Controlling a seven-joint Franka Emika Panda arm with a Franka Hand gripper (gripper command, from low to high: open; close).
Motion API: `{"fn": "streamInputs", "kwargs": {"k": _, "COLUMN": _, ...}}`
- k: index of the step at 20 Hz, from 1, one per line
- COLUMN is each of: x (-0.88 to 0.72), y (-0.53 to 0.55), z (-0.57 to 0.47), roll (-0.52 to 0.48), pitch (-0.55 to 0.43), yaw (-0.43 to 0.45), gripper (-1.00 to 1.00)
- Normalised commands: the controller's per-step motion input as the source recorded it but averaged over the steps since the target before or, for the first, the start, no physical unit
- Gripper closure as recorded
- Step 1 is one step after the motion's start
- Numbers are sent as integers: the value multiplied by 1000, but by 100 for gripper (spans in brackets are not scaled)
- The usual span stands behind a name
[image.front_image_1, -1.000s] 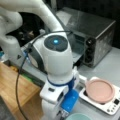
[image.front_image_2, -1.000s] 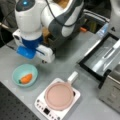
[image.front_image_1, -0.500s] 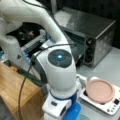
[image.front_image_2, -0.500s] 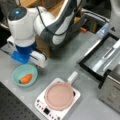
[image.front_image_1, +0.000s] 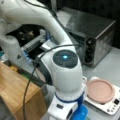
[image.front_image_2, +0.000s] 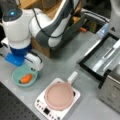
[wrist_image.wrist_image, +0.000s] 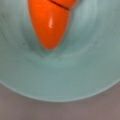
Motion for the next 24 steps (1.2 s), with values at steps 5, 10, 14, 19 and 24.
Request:
{"fn": "streamInputs", "kwargs": {"k": 5, "x": 657, "y": -80, "z": 48, "roll": 171, "pitch": 262, "yaw": -42, "gripper": -100}}
{"fn": "streamInputs", "kwargs": {"k": 10, "x": 704, "y": -57, "z": -47, "roll": 182, "pitch": 221, "yaw": -34, "gripper": -100}}
{"fn": "streamInputs", "kwargs": {"k": 14, "x": 571, "y": 1, "z": 15, "roll": 147, "pitch": 201, "yaw": -81, "gripper": -100}}
{"fn": "streamInputs", "kwargs": {"k": 19, "x": 364, "y": -13, "z": 105, "roll": 123, "pitch": 200, "yaw": -106, "gripper": -100}}
{"fn": "streamInputs", "kwargs": {"k": 24, "x": 171, "y": -112, "z": 229, "roll": 118, "pitch": 236, "yaw": -110, "gripper": -100}}
